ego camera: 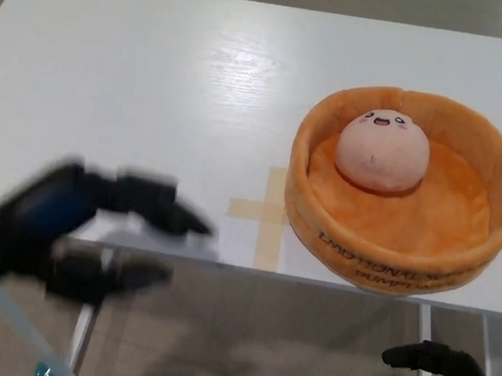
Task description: Use the left hand to pick up the pink round toy on the left and place it inside the orange plate on the desk.
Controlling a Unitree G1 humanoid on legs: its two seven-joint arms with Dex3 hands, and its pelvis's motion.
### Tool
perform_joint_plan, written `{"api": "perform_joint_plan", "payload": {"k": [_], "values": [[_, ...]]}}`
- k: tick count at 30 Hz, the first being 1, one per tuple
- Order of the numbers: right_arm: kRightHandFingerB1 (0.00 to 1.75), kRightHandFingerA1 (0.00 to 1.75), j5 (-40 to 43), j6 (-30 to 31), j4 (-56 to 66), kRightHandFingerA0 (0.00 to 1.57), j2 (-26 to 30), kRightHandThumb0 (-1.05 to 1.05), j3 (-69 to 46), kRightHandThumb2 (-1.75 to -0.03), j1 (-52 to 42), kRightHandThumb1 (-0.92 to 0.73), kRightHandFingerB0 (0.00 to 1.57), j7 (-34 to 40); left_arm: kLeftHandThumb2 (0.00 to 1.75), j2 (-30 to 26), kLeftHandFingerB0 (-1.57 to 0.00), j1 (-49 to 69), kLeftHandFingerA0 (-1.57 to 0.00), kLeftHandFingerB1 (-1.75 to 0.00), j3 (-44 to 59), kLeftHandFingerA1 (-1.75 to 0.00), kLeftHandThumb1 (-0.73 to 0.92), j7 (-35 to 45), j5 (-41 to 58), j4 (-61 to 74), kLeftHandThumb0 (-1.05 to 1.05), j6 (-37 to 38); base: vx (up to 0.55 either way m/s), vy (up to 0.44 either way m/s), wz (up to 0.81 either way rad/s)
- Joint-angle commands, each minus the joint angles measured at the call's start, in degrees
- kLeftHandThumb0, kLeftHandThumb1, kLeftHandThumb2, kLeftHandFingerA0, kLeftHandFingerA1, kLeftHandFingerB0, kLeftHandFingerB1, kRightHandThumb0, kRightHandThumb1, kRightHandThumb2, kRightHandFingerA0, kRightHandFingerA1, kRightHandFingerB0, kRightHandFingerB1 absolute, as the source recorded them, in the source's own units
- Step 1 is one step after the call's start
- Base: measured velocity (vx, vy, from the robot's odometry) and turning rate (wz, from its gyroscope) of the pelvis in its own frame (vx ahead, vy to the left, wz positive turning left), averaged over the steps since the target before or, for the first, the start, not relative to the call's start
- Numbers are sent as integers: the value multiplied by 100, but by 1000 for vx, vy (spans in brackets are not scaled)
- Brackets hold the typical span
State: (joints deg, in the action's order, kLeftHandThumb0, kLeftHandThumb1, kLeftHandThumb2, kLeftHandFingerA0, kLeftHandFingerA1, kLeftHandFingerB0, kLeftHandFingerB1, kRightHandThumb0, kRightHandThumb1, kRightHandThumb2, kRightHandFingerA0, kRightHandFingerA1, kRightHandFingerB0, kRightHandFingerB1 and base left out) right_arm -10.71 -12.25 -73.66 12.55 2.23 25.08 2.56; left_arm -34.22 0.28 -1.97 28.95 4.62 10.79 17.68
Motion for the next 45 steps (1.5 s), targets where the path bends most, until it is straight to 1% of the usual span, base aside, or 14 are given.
{"api": "perform_joint_plan", "payload": {"k": [1,6,8,10,14,20,21,24,25,26,31,32,33,45], "values": [[77,87,5,-78,-39,62,24,-12,-40,-59,-261,-55,60,64,63,639,-84,860,-89,-50,-487,-50,77,932,661,-1930,-17,262,0,0,0],[74,84,-56,-10,-48,62,22,-13,2,-57,-256,-57,60,83,63,935,-80,394,-85,-48,-592,-47,76,572,35,-3434,-18,639,0,0,1],[76,89,-54,-39,-38,65,17,-11,-2,-57,-241,-56,62,93,64,1060,-79,99,-85,-48,-648,-47,76,341,-241,-4235,-20,874,0,0,0],[76,86,-48,-19,-39,62,16,-11,-7,-57,-228,-57,61,82,63,1154,-81,-104,-84,-48,-690,-47,76,75,-421,-4739,-20,732,0,0,0],[75,86,-60,-67,-33,63,22,-11,3,-59,-250,-56,60,95,64,1238,-81,-372,-86,-47,-789,-47,75,-452,-788,-5417,-22,903,0,0,0],[74,84,-22,-53,-38,60,2,-10,-29,-58,-261,-57,58,57,63,1370,-81,-911,-94,-49,-955,-55,75,-1212,-1138,-6468,-19,730,0,0,0],[77,88,-13,-76,-36,64,-8,-10,-38,-59,-272,-56,61,65,62,1407,-85,-1027,-100,-51,-989,-68,73,-1499,-1229,-6700,-19,653,0,0,0],[77,87,-20,-103,-32,63,-16,-12,-35,-59,-285,-56,61,89,62,1497,-88,-1278,-100,-52,-1023,-74,74,-2027,-1316,-7270,-20,576,0,0,0],[77,89,-21,-122,-28,65,-16,-11,-36,-59,-292,-55,62,108,62,1518,-90,-1321,-100,-54,-1007,-86,75,-2152,-1309,-7406,-21,517,0,0,0],[76,85,-21,-136,-27,61,-15,-10,-39,-60,-297,-55,59,123,65,1552,-93,-1384,-101,-59,-940,-102,73,-2386,-1260,-7634,-21,400,0,0,0],[77,87,-14,-143,-32,62,-8,-11,-47,-59,-292,-56,60,102,65,1581,-93,-1482,-99,-60,-878,-103,74,-2668,-1239,-7935,-22,380,0,0,0],[76,86,-42,-119,-25,62,6,-10,-20,-58,-267,-57,60,108,65,1598,-94,-1503,-98,-64,-805,-116,73,-2905,-1205,-8050,-25,330,0,0,0],[76,87,-44,-110,-17,63,9,-13,-17,-60,-261,-56,60,105,65,1606,-93,-1509,-96,-66,-770,-123,72,-2978,-1181,-8089,-25,309,0,0,0],[77,88,2,-118,-9,64,2,-12,-56,-59,-220,-55,60,41,65,1612,-95,-1616,-100,-63,-713,-115,72,-3139,-1253,-8372,-27,468,0,0,0]]}}
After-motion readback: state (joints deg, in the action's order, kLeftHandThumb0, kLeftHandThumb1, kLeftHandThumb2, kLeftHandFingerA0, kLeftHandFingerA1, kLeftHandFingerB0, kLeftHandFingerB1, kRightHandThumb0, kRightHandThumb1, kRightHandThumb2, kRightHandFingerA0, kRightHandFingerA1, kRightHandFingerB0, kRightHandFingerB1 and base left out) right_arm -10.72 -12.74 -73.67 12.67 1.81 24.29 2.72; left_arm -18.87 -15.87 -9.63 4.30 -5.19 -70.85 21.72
